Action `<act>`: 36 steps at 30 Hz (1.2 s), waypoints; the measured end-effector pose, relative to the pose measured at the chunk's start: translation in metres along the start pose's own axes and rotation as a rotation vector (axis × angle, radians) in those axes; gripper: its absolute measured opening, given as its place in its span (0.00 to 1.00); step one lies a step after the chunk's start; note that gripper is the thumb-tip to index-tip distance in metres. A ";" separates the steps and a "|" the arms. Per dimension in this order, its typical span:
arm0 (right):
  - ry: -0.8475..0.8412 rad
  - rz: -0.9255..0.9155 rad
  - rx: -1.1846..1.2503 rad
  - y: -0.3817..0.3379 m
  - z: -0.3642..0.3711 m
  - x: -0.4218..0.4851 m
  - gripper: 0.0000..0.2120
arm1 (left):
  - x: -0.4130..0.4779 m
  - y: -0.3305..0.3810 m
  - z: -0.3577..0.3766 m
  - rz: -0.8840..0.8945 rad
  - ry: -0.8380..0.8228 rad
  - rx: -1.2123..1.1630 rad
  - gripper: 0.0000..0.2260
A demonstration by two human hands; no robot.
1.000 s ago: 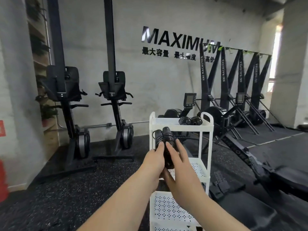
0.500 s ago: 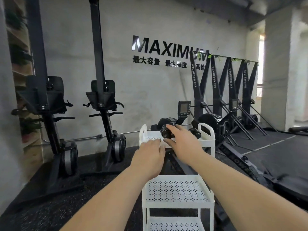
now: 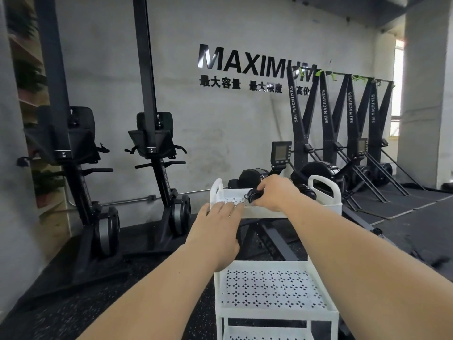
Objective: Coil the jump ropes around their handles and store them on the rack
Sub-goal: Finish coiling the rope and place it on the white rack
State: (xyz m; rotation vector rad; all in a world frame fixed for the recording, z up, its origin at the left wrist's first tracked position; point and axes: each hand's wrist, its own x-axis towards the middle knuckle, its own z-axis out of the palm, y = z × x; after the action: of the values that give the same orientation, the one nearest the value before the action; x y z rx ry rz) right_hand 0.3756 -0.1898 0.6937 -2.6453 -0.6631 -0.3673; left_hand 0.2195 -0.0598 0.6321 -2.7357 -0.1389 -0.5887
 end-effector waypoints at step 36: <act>-0.128 -0.311 -0.219 -0.137 0.011 -0.243 0.27 | -0.224 -0.039 -0.056 -0.253 -0.217 -0.240 0.38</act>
State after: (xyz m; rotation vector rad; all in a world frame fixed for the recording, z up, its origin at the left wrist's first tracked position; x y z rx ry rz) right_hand 0.1019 -0.1700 0.6435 -2.7898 -1.1413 -0.3776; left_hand -0.0119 -0.0482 0.5988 -3.0365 -0.5034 -0.3917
